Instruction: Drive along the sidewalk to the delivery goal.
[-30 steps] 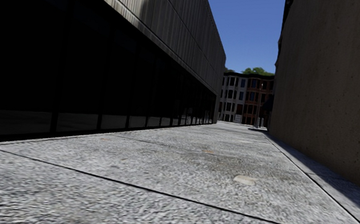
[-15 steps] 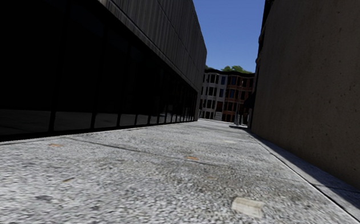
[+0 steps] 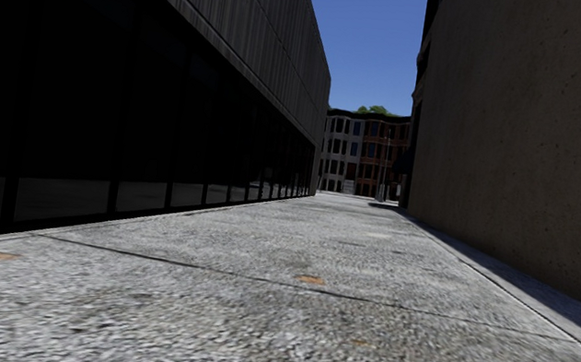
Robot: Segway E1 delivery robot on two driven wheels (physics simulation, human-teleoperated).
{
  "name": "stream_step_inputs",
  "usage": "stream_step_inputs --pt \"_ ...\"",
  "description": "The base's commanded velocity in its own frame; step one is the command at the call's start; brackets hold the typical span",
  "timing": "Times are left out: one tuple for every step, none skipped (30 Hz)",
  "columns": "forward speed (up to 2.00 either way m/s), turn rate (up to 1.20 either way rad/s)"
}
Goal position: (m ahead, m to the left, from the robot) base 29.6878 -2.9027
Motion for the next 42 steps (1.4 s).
stream_step_inputs --pt "2.0 -0.03" --pt "2.0 -0.04" --pt "2.0 -0.06" --pt "2.0 -0.14" --pt "2.0 -0.14" --pt "2.0 -0.21" --pt "2.0 -0.27" --pt "2.0 -0.27" --pt "2.0 -0.29" --pt "2.0 -0.3" --pt "2.0 -0.31" --pt "2.0 -0.31" --pt "2.0 -0.31" --pt "2.0 -0.31" --pt "2.0 -0.31" --pt "2.0 -0.31" --pt "2.0 -0.31" --pt "2.0 -0.31" --pt "2.0 -0.31" --pt "2.0 -0.31" --pt "2.0 -0.31" --pt "2.0 -0.31" --pt "2.0 -0.31" --pt "2.0 -0.31" --pt "2.0 -0.31" --pt "2.0 -0.31" --pt "2.0 -0.31" --pt "2.0 -0.31" --pt "2.0 -0.31" --pt "2.0 -0.31" --pt "2.0 -0.22" --pt "2.0 -0.22" --pt "2.0 -0.09" --pt "2.0 -0.05" --pt "2.0 -0.04" --pt "2.0 -0.04" --pt "2.0 -0.03" --pt "2.0 0.0" --pt "2.0 0.0" --pt "2.0 0.0" --pt "2.0 0.0" --pt "2.0 0.0"
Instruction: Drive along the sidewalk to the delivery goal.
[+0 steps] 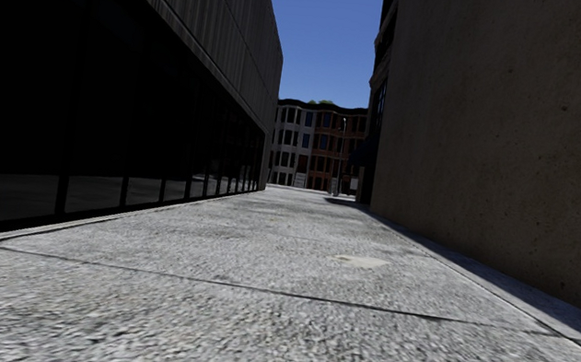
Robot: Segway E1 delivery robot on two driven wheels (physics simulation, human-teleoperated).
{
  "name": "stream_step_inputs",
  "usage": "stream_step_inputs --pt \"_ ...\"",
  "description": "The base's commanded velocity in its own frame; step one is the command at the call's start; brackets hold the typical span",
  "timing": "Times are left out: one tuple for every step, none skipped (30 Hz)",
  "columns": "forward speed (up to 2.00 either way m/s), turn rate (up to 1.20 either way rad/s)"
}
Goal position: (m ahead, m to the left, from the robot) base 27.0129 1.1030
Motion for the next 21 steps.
stream_step_inputs --pt "2.0 0.0" --pt "2.0 0.0" --pt "2.0 0.0" --pt "2.0 0.0" --pt "2.0 0.0" --pt "2.0 0.0" --pt "2.0 0.0" --pt "2.0 0.0" --pt "2.0 0.0" --pt "2.0 0.0" --pt "2.0 0.0" --pt "2.0 0.0" --pt "2.0 0.0" --pt "2.0 0.0" --pt "2.0 0.0" --pt "2.0 0.0" --pt "2.0 0.0" --pt "2.0 0.0" --pt "2.0 0.0" --pt "2.0 0.0" --pt "2.0 0.0"
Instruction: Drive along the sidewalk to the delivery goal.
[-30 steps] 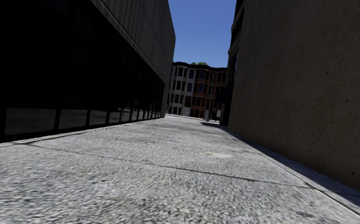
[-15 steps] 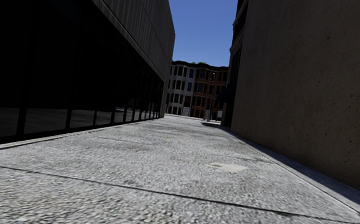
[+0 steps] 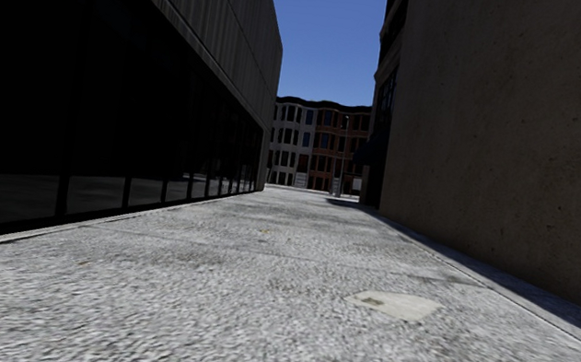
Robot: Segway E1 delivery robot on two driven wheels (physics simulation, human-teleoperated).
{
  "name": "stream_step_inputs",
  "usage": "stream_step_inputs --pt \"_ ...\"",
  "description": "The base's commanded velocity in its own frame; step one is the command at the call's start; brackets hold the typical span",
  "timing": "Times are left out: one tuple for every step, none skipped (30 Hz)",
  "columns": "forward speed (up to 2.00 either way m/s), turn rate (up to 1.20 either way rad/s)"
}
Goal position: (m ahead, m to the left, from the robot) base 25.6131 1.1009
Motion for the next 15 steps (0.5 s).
stream_step_inputs --pt "2.0 0.0" --pt "2.0 0.0" --pt "2.0 0.0" --pt "2.0 0.0" --pt "2.0 0.0" --pt "2.0 0.0" --pt "2.0 0.0" --pt "2.0 0.0" --pt "2.0 0.0" --pt "2.0 0.0" --pt "2.0 0.0" --pt "2.0 0.0" --pt "2.0 0.0" --pt "2.0 0.0" --pt "2.0 0.0"
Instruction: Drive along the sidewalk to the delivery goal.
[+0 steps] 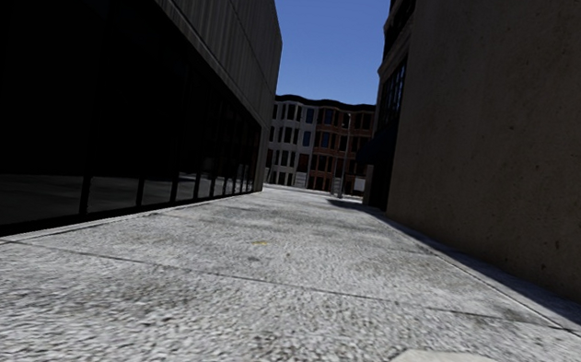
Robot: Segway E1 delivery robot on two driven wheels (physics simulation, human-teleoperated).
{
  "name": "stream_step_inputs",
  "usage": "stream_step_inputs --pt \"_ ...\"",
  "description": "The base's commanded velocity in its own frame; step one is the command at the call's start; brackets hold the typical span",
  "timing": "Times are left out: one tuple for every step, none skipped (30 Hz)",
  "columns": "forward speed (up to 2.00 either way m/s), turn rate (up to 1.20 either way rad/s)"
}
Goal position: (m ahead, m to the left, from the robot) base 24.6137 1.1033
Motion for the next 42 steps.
stream_step_inputs --pt "2.0 0.0" --pt "2.0 0.0" --pt "2.0 0.0" --pt "2.0 0.0" --pt "2.0 0.0" --pt "2.0 0.0" --pt "2.0 0.0" --pt "2.0 0.0" --pt "2.0 0.0" --pt "2.0 0.0" --pt "2.0 0.0" --pt "2.0 0.0" --pt "2.0 0.0" --pt "2.0 0.0" --pt "2.0 0.0" --pt "2.0 0.0" --pt "2.0 0.0" --pt "2.0 0.0" --pt "2.0 0.0" --pt "2.0 0.0" --pt "2.0 0.0" --pt "2.0 0.0" --pt "2.0 0.0" --pt "2.0 0.0" --pt "2.0 0.0" --pt "2.0 0.0" --pt "2.0 0.0" --pt "2.0 0.0" --pt "2.0 0.0" --pt "2.0 0.0" --pt "2.0 0.0" --pt "2.0 0.0" --pt "2.0 0.0" --pt "2.0 0.0" --pt "2.0 0.0" --pt "2.0 0.0" --pt "2.0 0.0" --pt "2.0 0.0" --pt "2.0 0.0" --pt "2.0 0.0" --pt "2.0 0.0" --pt "2.0 0.0"
